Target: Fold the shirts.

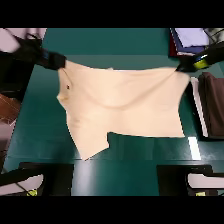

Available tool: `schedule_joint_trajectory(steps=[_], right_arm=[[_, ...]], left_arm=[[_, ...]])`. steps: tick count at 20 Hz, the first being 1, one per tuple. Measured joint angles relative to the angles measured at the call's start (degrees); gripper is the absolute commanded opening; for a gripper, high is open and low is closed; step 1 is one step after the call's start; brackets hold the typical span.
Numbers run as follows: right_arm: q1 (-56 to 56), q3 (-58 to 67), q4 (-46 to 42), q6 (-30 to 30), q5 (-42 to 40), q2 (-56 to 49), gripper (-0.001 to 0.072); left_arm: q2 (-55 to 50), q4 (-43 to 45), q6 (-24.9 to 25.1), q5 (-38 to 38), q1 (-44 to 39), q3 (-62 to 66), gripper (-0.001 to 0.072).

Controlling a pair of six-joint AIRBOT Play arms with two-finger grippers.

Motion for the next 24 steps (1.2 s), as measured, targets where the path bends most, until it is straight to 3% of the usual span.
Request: schedule_joint_trajectory(steps=[1, 2, 3, 6, 12, 19, 24], right_arm=[[0.2, 0.3, 0.1, 0.0, -0.8, -2.7, 0.0026], [0.4, 1.3, 0.2, 0.2, -1.3, -5.0, 0.0208], [0.5, 2.8, 0.3, 0.2, -1.5, -7.4, 0.0358], [0.2, 8.2, 1.5, 0.0, -0.7, -11.5, 0.0365], [-3.7, 7.9, 11.7, -4.0, 5.1, -7.9, 0.0364], [-6.0, -13.5, 19.7, -7.8, 4.4, 6.3, 0.0364], [-5.3, -23.5, 21.0, -8.7, -0.1, 13.6, 0.0364]], left_arm=[[-2.6, 0.2, 0.0, 0.8, 0.1, -0.5, 0.0078], [-4.6, 0.6, 0.0, 1.9, 0.3, -0.7, 0.0370], [-6.3, 0.7, 0.0, 2.9, 0.5, -0.9, 0.0562], [-8.6, 0.6, -0.1, 2.5, 2.3, 0.9, 0.0551], [-4.7, -2.7, 1.1, -9.5, 9.4, 1.1, 0.0550], [13.2, -8.9, 2.6, -5.8, 16.9, -30.4, 0.0550], [17.9, -16.7, 3.8, 1.1, 18.7, -48.0, 0.0550]])
